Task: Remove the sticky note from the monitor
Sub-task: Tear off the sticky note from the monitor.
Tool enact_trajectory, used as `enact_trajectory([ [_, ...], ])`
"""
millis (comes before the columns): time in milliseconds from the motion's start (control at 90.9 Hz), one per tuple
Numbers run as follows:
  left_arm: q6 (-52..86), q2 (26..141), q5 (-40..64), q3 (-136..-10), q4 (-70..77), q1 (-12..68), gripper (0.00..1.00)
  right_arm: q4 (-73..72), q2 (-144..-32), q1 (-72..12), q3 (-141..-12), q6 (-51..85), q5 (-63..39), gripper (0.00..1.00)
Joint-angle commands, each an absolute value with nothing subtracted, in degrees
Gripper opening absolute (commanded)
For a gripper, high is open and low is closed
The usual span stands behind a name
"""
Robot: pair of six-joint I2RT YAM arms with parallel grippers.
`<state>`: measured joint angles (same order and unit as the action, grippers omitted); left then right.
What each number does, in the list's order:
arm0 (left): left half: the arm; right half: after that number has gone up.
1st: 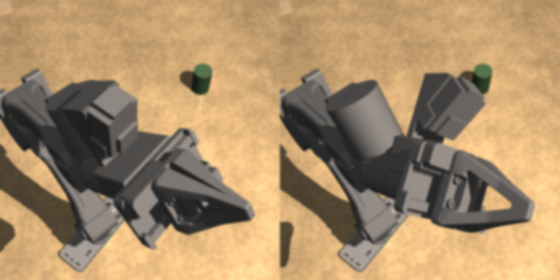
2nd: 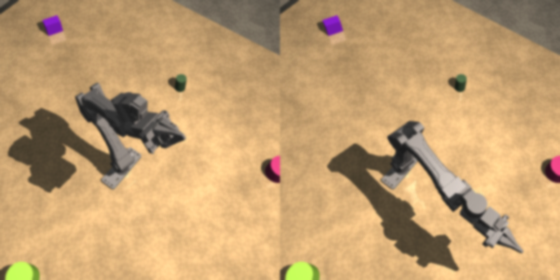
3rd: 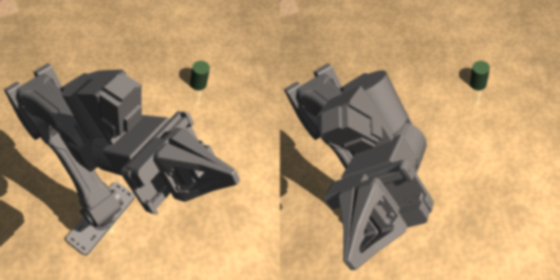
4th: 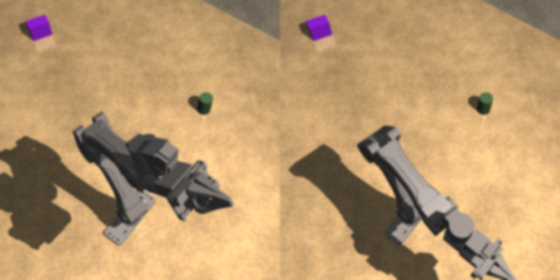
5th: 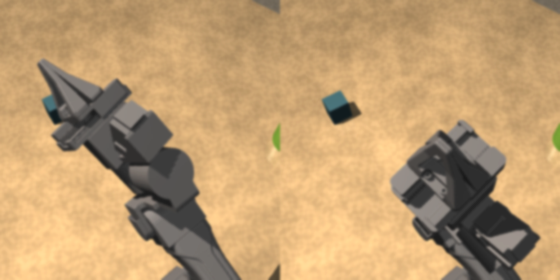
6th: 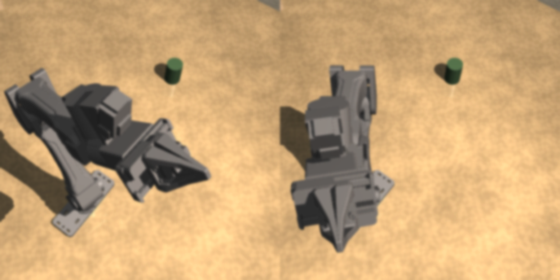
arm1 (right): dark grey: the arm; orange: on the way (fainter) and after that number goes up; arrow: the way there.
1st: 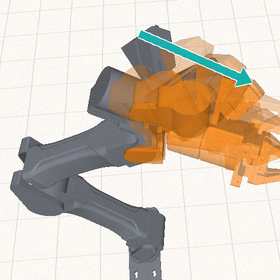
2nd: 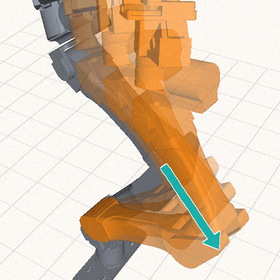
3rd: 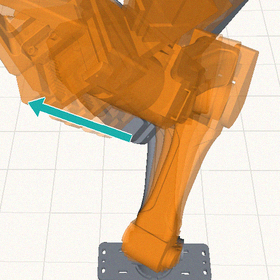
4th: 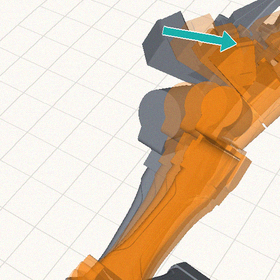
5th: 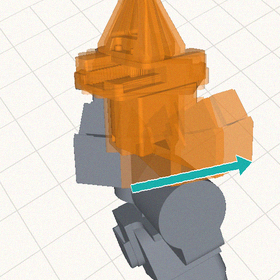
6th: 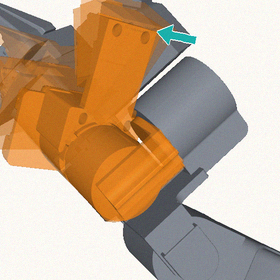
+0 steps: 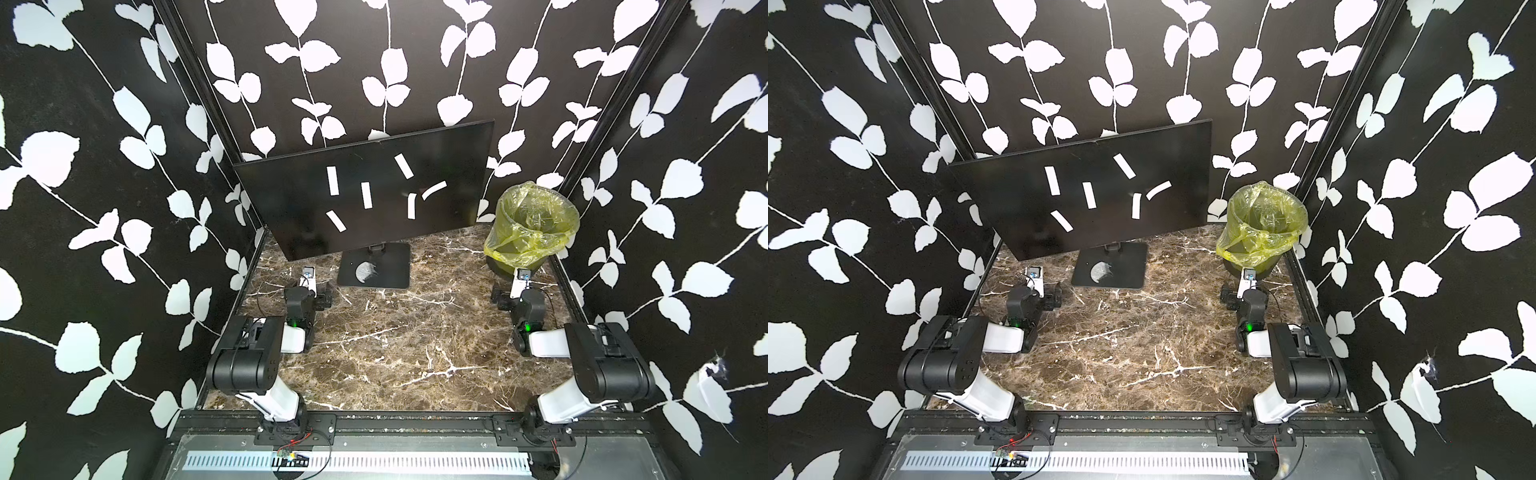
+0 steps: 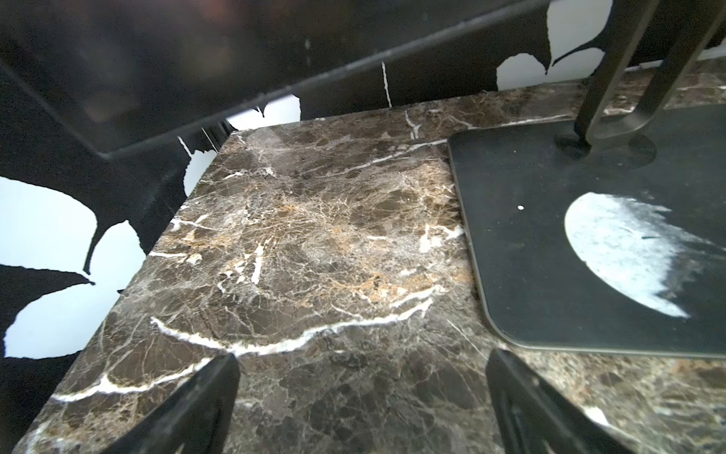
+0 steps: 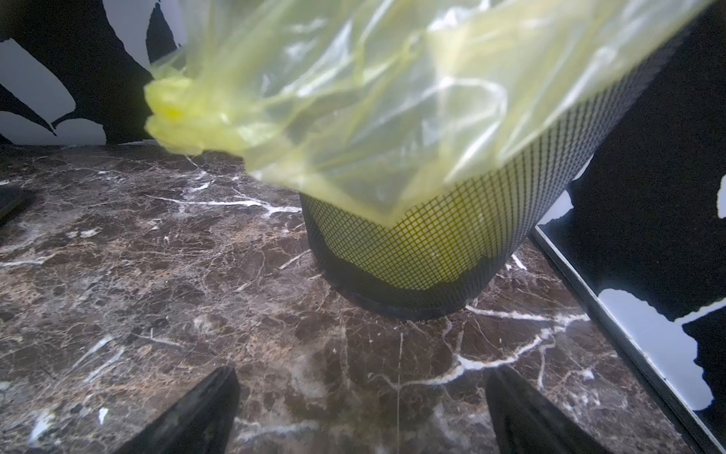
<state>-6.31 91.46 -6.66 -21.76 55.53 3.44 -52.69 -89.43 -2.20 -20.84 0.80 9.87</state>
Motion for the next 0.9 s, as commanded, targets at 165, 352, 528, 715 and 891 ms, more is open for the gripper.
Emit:
enact_trajectory([
  [165, -7.5, 90.3, -4.4, -22.5, 55.0, 3.4, 0.99, -52.9, -88.8, -1.9, -22.1, -0.3, 6.9, 1.0],
  [352, -7.2, 90.3, -4.4, -22.8, 54.6, 3.3, 0.99, -52.7, -88.9, -1.9, -22.2, -0.2, 6.7, 1.0],
  [528, -7.2, 88.4, -2.2, -21.8, 54.9, 2.6, 0.99, -51.3, -86.5, -1.6, -22.0, -0.3, 5.2, 1.0],
  [715, -4.5, 69.9, -7.4, -24.3, 34.9, 4.0, 0.99, -39.6, -71.9, -1.7, -23.1, 0.9, 2.9, 0.98],
  [891, 4.8, 55.6, -7.7, -28.9, 16.2, 5.2, 0.99, -30.2, -63.2, -2.4, -28.7, 6.4, -8.1, 0.94],
])
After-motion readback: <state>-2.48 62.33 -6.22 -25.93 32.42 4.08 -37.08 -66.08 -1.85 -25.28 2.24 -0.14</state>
